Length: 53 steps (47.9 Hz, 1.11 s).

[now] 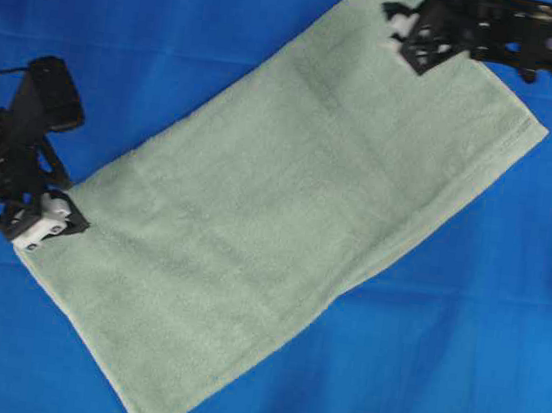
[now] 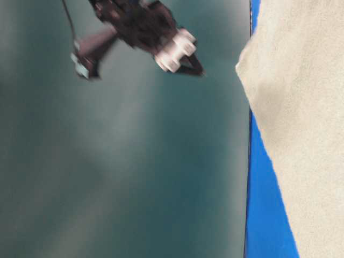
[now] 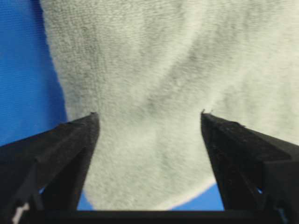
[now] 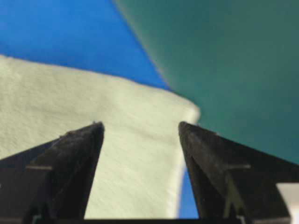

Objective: Fold a bath towel.
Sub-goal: 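Lay the towel strip down diagonally and open both grippers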

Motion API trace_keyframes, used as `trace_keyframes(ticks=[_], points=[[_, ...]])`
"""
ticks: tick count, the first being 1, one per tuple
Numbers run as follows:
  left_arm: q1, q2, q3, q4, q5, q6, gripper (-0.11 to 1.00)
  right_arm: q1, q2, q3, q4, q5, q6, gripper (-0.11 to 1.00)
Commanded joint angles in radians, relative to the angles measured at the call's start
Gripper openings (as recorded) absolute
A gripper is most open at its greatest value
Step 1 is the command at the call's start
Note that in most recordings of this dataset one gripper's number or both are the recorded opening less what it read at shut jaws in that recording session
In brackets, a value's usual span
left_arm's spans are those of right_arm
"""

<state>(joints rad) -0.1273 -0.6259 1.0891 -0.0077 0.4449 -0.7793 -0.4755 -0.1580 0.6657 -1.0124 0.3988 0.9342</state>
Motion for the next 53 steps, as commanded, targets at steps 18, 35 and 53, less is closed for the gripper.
trace_keyframes(ticks=[18,35,53], points=[[0.069,-0.155,0.035,0.025,0.005,0.025,0.8,-0.061,-0.189,0.258,0.27,-0.061,0.003,0.64],[0.098,-0.104,0.035,0.025,0.003,0.061,0.8,-0.14,0.044,0.265,0.27,-0.241,-0.002,0.64],[0.127,-0.091,0.041,0.025,0.002,0.063,0.8,-0.222,0.123,0.282,0.199,-0.245,-0.002,0.64]])
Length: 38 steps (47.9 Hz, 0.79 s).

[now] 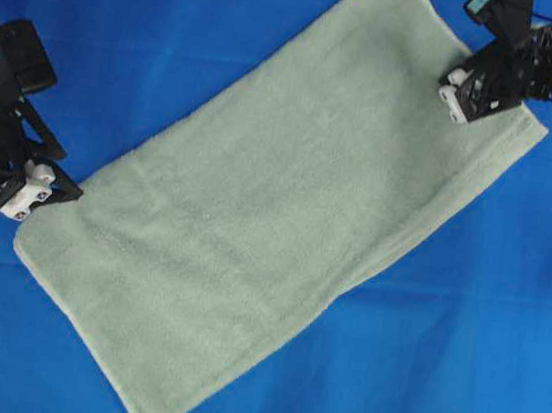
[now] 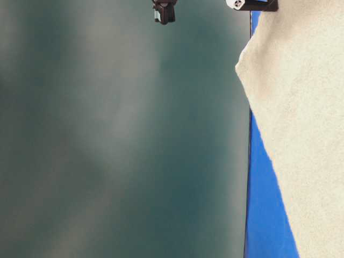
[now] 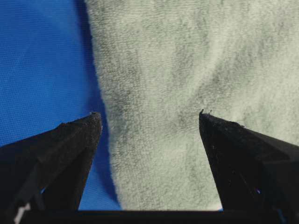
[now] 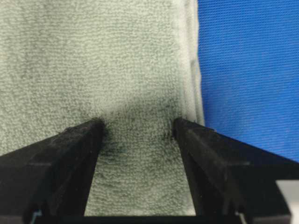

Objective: Fold a bath towel.
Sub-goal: 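Lay the towel strip down diagonally and open both grippers, then grasp the upper-right end of the strip with the right gripper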

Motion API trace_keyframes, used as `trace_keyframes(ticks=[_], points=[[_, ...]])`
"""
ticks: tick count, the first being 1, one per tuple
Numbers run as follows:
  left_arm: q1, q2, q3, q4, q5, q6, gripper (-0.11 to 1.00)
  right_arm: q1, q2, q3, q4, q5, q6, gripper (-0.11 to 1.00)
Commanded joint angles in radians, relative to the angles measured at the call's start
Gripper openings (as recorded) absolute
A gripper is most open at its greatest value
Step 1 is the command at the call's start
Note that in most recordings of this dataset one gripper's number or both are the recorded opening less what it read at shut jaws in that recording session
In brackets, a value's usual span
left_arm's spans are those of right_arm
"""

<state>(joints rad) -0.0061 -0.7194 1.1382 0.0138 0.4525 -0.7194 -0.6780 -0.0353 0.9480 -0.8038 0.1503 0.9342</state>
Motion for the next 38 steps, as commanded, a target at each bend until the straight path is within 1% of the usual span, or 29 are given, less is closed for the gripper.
trace_keyframes(ticks=[1,7,13,16,20,22,32,35,38], points=[[0.008,0.002,-0.008,0.003,-0.006,0.003,0.8,-0.02,0.002,0.0,-0.008,0.003,-0.002,0.64],[0.009,0.003,-0.008,0.003,-0.006,0.002,0.8,-0.02,0.029,0.012,-0.006,-0.014,0.003,0.64],[0.009,0.003,-0.008,0.002,-0.006,0.002,0.79,-0.021,0.06,0.035,-0.002,-0.078,0.008,0.62],[0.009,0.002,-0.008,0.0,-0.006,0.002,0.78,-0.02,0.066,0.049,0.0,-0.123,0.008,0.57],[0.009,0.002,-0.008,-0.003,-0.006,0.002,0.78,-0.02,0.06,0.071,0.002,-0.167,0.011,0.46],[0.009,0.002,-0.009,-0.003,-0.006,0.002,0.77,-0.017,0.055,0.078,0.0,-0.179,0.011,0.42],[0.009,0.0,-0.011,-0.006,-0.006,0.002,0.77,0.0,0.035,0.112,0.011,-0.192,0.012,0.4],[0.009,0.0,-0.011,-0.006,-0.006,0.002,0.77,0.005,0.025,0.115,0.018,-0.189,0.012,0.37],[0.009,-0.002,-0.011,-0.006,-0.006,0.002,0.77,0.009,0.003,0.114,0.025,-0.183,0.014,0.3]])
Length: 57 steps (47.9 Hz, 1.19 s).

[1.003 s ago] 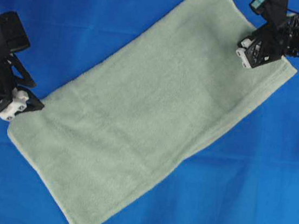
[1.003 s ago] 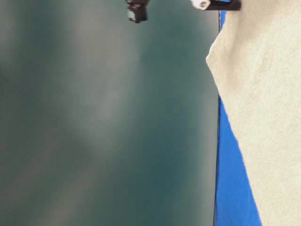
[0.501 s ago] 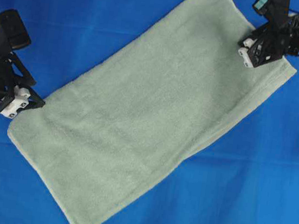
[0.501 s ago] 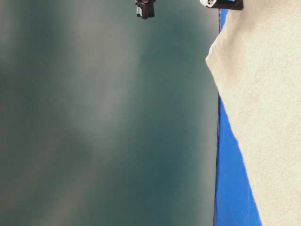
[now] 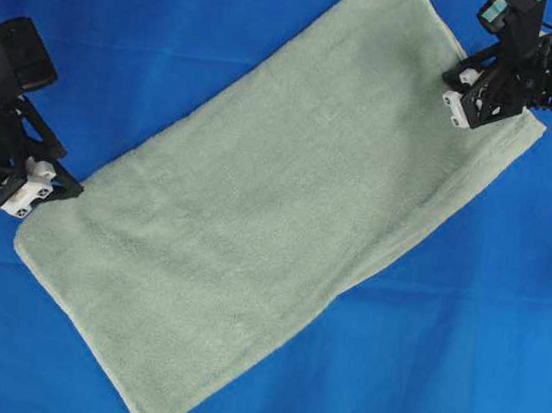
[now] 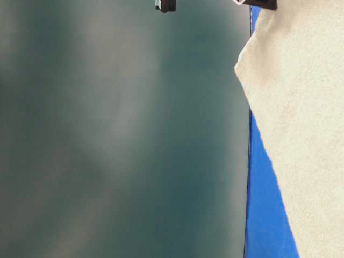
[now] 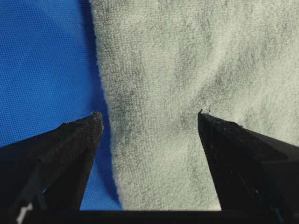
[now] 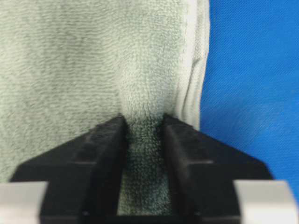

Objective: Fold a bath towel.
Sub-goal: 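Grasp the upper-right end of the strip with the right gripper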

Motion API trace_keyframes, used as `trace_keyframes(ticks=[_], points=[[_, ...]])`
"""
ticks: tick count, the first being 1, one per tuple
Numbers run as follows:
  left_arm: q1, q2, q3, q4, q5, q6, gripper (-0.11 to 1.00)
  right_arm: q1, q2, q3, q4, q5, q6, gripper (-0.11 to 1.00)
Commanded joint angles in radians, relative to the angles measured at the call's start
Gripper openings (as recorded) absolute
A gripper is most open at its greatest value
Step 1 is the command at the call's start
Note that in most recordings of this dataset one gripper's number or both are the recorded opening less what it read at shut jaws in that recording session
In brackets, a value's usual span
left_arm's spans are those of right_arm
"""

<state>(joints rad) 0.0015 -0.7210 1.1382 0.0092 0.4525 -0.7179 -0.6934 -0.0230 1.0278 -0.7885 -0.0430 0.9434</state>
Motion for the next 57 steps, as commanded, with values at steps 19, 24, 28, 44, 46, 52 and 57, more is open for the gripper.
trace_keyframes(ticks=[19,24,28,44,46,52,57], points=[[0.002,-0.003,-0.014,-0.002,-0.006,0.0,0.77,0.337,-0.295,-0.095,0.155,0.399,0.005,0.2],[0.002,-0.005,-0.012,-0.002,-0.011,0.002,0.77,0.439,-0.293,-0.158,0.183,0.492,0.015,0.2],[0.002,-0.005,-0.012,-0.002,-0.015,0.002,0.77,0.506,-0.261,-0.207,0.184,0.517,0.044,0.2],[0.002,-0.005,-0.011,0.0,-0.023,0.014,0.77,0.749,0.029,-0.476,0.184,0.574,0.161,0.2],[0.002,-0.005,-0.009,0.002,-0.021,0.017,0.77,0.775,0.072,-0.525,0.184,0.586,0.167,0.2],[0.002,-0.005,-0.011,0.0,-0.025,0.041,0.77,0.819,0.164,-0.623,0.184,0.609,0.175,0.2],[0.002,-0.005,-0.009,0.002,-0.041,0.06,0.77,0.842,0.229,-0.695,0.186,0.609,0.175,0.2]])
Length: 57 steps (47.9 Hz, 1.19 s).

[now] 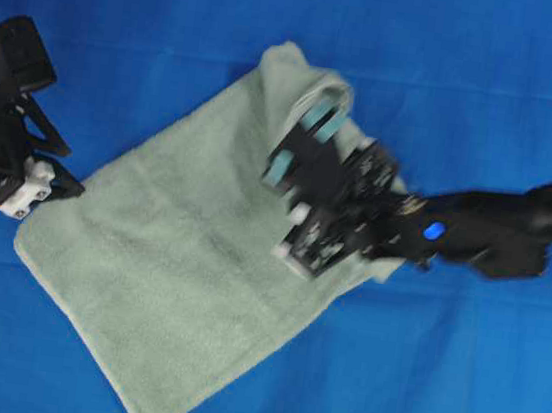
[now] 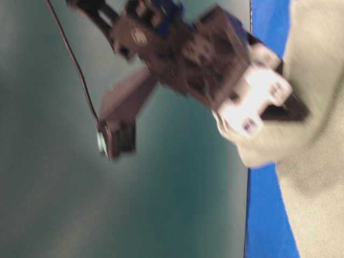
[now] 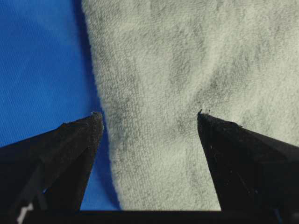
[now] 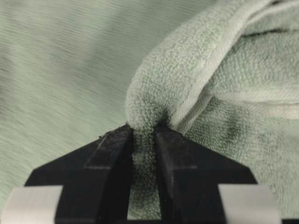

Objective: Fold a bath towel.

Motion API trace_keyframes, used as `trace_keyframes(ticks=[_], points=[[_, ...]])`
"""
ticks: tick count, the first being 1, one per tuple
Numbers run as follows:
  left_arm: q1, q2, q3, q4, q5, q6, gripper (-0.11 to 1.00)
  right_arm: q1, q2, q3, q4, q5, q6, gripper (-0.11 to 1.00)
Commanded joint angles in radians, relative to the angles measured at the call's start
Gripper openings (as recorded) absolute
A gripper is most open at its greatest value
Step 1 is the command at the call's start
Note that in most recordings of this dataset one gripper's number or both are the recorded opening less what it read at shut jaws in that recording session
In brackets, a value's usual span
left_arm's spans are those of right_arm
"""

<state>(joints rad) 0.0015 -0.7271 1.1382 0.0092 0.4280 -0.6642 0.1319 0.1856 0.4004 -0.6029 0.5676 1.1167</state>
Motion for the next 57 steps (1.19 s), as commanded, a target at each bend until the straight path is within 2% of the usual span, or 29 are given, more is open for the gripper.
trace_keyframes(ticks=[1,10,30,32,37,40,46,57], points=[[0.002,0.002,-0.011,0.002,-0.02,0.008,0.77,0.02,0.029,-0.077,0.0,0.0,0.002,0.2],[0.002,0.003,-0.008,0.002,-0.048,0.017,0.77,0.028,0.074,-0.127,-0.002,-0.005,0.002,0.2],[0.002,0.003,-0.008,0.002,-0.052,0.029,0.77,0.028,0.078,-0.117,-0.002,-0.02,0.002,0.19],[0.002,0.005,-0.008,0.002,-0.052,0.035,0.77,0.028,0.08,-0.117,-0.002,-0.021,0.002,0.28],[0.002,0.005,-0.009,0.0,-0.06,0.051,0.77,0.032,0.08,-0.12,-0.009,-0.021,0.002,0.58],[0.002,0.005,-0.009,0.002,-0.066,0.06,0.77,0.043,0.078,-0.129,-0.014,-0.029,0.0,0.67],[0.002,0.0,-0.011,0.002,-0.074,0.08,0.77,0.077,0.077,-0.16,-0.015,-0.054,-0.008,0.6],[-0.005,-0.02,-0.011,0.002,-0.084,0.114,0.77,0.144,-0.005,-0.183,-0.075,-0.051,-0.003,0.62]])
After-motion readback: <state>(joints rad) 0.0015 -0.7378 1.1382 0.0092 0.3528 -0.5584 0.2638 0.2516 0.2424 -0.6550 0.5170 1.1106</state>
